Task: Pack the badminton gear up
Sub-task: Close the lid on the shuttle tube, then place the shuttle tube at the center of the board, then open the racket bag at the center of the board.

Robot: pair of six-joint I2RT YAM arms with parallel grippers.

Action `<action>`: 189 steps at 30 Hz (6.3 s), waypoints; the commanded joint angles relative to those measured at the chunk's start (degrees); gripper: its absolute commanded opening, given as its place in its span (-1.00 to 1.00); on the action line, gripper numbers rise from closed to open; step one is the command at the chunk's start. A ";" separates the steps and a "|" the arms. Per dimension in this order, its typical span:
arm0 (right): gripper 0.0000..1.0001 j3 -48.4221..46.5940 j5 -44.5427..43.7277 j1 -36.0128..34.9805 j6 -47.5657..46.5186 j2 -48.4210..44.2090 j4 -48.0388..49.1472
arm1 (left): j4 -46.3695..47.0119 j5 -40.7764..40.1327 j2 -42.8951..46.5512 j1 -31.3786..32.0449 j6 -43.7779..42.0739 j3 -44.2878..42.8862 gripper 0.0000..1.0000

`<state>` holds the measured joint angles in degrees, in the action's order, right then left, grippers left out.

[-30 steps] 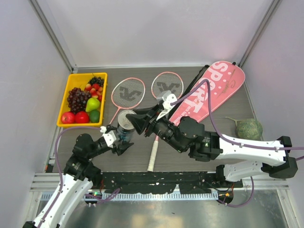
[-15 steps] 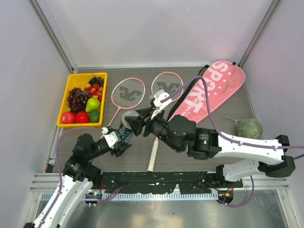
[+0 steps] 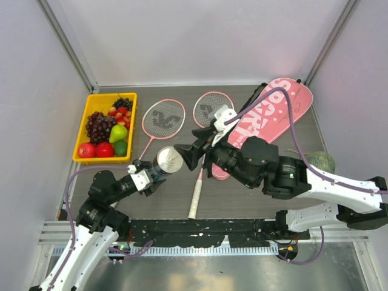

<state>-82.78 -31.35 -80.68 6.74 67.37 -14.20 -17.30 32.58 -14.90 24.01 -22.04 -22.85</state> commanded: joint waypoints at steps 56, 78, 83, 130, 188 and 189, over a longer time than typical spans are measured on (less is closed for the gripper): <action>0.60 8.76 -3.89 0.00 9.60 -16.38 -12.60 | -5.89 -14.20 -19.18 0.25 15.09 -17.03 -1.00; 0.91 27.50 -12.07 0.00 21.47 -42.32 -26.93 | -25.06 -34.34 -62.69 7.27 32.76 -40.07 -1.00; 0.91 29.87 -12.85 0.00 22.96 -43.03 -27.38 | -28.75 -34.42 -72.45 7.72 36.36 -45.08 -1.00; 0.94 33.04 -33.49 0.88 37.37 -35.59 -34.49 | -25.08 -32.14 -62.65 9.48 35.06 -46.67 0.99; -0.89 44.36 23.09 41.84 2.40 -11.18 11.56 | -9.60 -26.87 -40.63 12.28 42.16 -28.56 0.98; -0.89 45.42 23.27 41.84 2.31 -16.35 11.30 | -8.81 -26.78 -42.13 12.99 42.69 -29.09 0.98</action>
<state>-42.04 -12.51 -38.72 13.28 63.13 -7.90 -33.01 1.02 -52.31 35.24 15.25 -49.47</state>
